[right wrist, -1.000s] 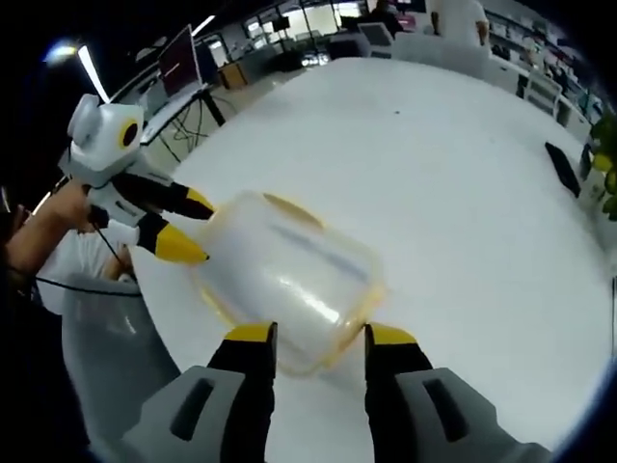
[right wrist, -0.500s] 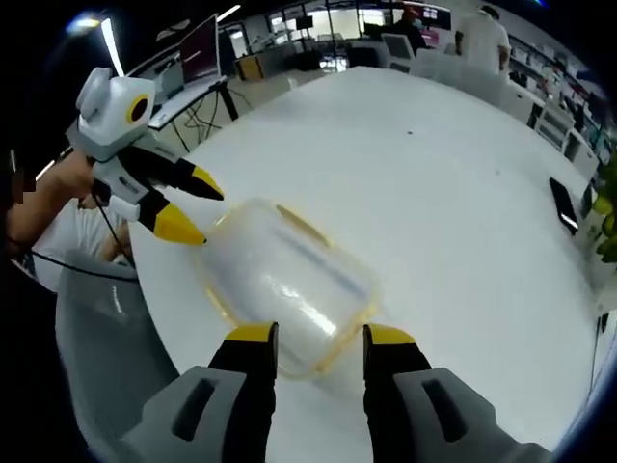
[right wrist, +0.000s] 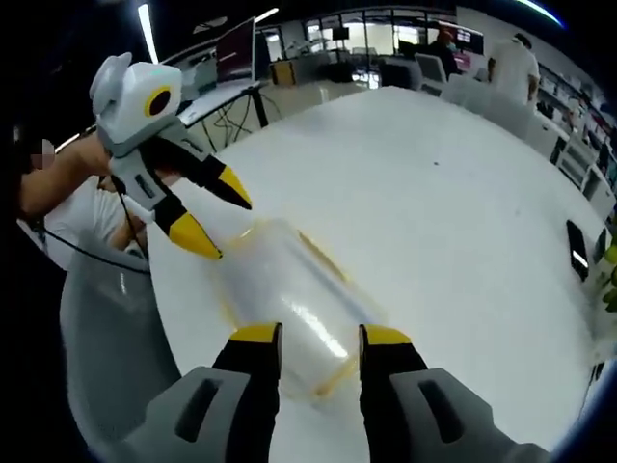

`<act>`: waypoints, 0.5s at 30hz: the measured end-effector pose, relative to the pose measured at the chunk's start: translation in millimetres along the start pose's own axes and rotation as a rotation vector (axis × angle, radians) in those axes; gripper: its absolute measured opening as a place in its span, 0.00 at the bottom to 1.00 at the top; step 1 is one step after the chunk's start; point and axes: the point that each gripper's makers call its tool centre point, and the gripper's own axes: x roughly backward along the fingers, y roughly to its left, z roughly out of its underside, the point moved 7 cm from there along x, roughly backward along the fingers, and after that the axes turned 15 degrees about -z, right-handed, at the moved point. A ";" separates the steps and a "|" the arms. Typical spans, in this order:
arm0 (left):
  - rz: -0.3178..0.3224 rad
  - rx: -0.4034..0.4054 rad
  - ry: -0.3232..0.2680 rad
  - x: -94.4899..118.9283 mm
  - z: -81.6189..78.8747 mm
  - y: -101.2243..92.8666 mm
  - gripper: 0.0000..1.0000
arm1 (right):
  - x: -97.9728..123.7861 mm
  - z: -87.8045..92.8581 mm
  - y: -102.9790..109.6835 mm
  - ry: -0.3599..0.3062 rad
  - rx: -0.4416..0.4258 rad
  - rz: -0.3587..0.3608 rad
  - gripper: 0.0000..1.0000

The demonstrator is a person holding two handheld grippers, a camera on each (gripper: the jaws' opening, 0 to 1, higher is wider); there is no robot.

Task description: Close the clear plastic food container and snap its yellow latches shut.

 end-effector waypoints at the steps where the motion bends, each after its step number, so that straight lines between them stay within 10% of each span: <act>1: 0.009 -0.007 -0.002 -0.4 -0.5 -1.1 0.30 | -0.7 -1.3 0.3 -0.002 0.014 -0.008 0.28; 15: 0.052 -0.093 -0.052 -5.4 -8.4 -3.7 0.25 | -13.3 -24.0 -0.9 -0.039 0.156 -0.074 0.21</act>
